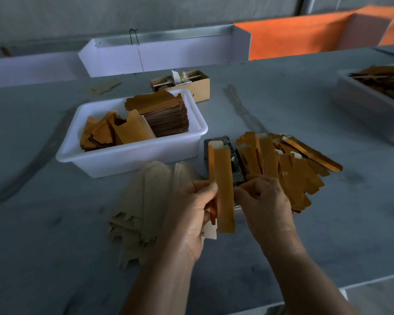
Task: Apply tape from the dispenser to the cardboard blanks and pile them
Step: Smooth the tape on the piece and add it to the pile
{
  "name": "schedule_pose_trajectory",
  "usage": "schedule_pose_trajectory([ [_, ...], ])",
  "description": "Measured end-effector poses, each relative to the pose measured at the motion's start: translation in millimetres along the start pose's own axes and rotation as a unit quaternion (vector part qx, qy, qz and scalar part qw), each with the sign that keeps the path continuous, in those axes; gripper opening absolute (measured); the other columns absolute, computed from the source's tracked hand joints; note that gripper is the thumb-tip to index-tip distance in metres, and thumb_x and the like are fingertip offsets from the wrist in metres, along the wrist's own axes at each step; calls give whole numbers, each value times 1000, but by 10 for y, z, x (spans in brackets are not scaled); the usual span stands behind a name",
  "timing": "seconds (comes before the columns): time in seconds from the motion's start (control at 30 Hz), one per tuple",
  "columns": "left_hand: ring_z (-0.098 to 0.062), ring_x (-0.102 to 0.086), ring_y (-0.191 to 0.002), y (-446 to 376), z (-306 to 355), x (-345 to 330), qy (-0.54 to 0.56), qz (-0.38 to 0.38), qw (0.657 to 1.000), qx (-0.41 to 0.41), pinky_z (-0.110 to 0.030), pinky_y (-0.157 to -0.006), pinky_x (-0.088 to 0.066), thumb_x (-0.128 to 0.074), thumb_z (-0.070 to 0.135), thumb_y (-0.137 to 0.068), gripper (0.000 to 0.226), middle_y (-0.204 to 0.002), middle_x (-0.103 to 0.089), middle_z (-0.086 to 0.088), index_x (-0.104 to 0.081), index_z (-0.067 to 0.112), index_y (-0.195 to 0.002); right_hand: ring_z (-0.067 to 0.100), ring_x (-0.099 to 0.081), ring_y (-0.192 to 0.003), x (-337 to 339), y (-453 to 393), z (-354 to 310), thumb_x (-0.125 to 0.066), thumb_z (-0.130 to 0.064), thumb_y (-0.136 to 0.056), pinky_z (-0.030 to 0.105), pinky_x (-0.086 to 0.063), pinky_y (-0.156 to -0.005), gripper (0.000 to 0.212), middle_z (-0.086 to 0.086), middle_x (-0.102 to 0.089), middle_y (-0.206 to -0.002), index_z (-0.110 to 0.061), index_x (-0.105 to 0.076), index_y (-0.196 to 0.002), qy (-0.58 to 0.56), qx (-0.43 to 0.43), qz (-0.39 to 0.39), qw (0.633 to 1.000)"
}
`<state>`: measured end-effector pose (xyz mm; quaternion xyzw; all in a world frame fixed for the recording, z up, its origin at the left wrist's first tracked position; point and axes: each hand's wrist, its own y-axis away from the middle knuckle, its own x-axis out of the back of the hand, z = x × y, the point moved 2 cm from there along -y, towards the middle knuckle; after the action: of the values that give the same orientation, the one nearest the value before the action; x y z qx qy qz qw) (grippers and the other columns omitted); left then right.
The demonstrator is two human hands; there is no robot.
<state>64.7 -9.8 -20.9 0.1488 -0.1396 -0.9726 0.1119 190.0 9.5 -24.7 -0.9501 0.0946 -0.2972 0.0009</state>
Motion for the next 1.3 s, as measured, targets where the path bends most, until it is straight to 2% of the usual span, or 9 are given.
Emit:
schedule_pose_trajectory([
  [0.2, -4, -63, -58, -55, 14, -57, -113, -2, 993, -44, -19, -54, -46, -64, 19, -88, 12, -63, -67, 9, -62, 22, -77, 17, -51, -108, -40, 52, 17, -65, -22, -86, 25, -39, -82, 19, -8, -50, -111, -25, -57, -69, -6, 17, 34, 999],
  [0.37, 0, -64, -59, -69, 38, -75, -170, 15, 983, -63, -10, -47, -44, -64, 19, -89, 9, -74, -67, 5, -62, 22, -80, 16, -51, -106, -48, 80, 0, -65, -17, -86, 21, -38, -79, 18, -11, -46, -105, -22, -56, -72, -12, 37, 45, 998],
  [0.6, 4, -61, -53, -69, 88, -89, -228, 25, 971, -68, -8, -43, -41, -66, 27, -87, 9, -62, -66, 11, -65, 25, -78, 26, -47, -100, 3, 68, -132, -60, -13, -88, 43, -46, -84, 10, 8, -54, -109, -6, -65, -82, 156, 109, 69, 979],
  [0.8, -9, -65, -73, -68, 121, -101, -278, 32, 957, -72, -22, -62, -50, -64, 29, -88, 6, -78, -68, 7, -65, 26, -82, 18, -42, -110, 54, 59, -190, -53, -22, -93, 30, -41, -91, 14, 0, -47, -117, -17, -60, -104, 264, 108, 17, 958],
  [0.93, -4, -63, -70, -54, 147, -87, -255, 13, 966, -44, -17, -56, -42, -65, 29, -87, 7, -78, -67, 8, -64, 26, -81, 6, -52, -81, 178, 58, -132, -55, -19, -93, 14, -43, -65, 9, -3, -55, -100, -18, -60, -85, 136, 102, 23, 985],
  [1.0, -4, -63, -70, -36, 150, -77, -236, 5, 971, -29, -16, -55, -42, -66, 27, -87, 5, -80, -68, 7, -65, 24, -84, 8, -56, -66, 271, 68, -89, -58, -18, -90, 15, -41, -59, 14, -8, -60, -79, -21, -58, -77, -17, 58, -21, 998],
  [1.07, -7, -65, -70, -4, 147, -63, -229, 10, 973, -31, -18, -55, -44, -67, 25, -86, 4, -81, -69, 5, -66, 22, -85, 4, -61, -67, 345, 104, -113, -59, -16, -88, 19, -45, -60, 13, -9, -65, -72, -24, -62, -79, -154, 17, -87, 984],
  [1.17, -17, -68, -73, 69, 143, -47, -207, 10, 978, -32, -29, -63, -53, -68, 21, -85, 4, -78, -70, -1, -67, 18, -82, -2, -62, -70, 382, 134, -170, -59, -14, -87, 15, -47, -57, 13, -15, -68, -75, -23, -67, -84, -184, 41, -153, 970],
  [1.3, -27, -70, -74, 142, 165, -42, -197, 3, 980, -33, -45, -73, -58, -70, 17, -83, 6, -75, -72, -7, -69, 15, -77, 1, -63, -74, 361, 137, -238, -57, -10, -89, 9, -47, -58, 16, -6, -70, -78, -21, -69, -87, -175, 77, -176, 966],
])
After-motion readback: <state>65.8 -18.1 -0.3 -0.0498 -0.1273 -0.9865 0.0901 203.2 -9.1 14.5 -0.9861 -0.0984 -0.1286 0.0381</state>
